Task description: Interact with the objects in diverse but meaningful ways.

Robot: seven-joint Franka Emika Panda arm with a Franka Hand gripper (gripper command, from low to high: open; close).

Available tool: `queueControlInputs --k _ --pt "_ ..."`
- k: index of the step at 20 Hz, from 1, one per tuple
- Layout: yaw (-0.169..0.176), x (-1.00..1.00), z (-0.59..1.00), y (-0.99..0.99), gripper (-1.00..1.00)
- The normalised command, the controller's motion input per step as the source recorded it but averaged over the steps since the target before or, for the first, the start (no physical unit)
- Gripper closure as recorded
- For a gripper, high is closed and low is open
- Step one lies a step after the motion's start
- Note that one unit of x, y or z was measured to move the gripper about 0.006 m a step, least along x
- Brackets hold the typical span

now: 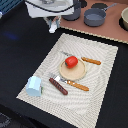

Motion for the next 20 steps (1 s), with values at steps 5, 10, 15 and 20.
queueControlInputs --k 5,10,15,20 --pt "-0.026 1.00 0.61 0.05 1.00" --pt "-0.155 0.79 0.44 -0.06 1.00" --pt "-0.213 0.65 0.33 -0.10 1.00" --pt "-0.139 0.79 0.26 -0.01 1.00"
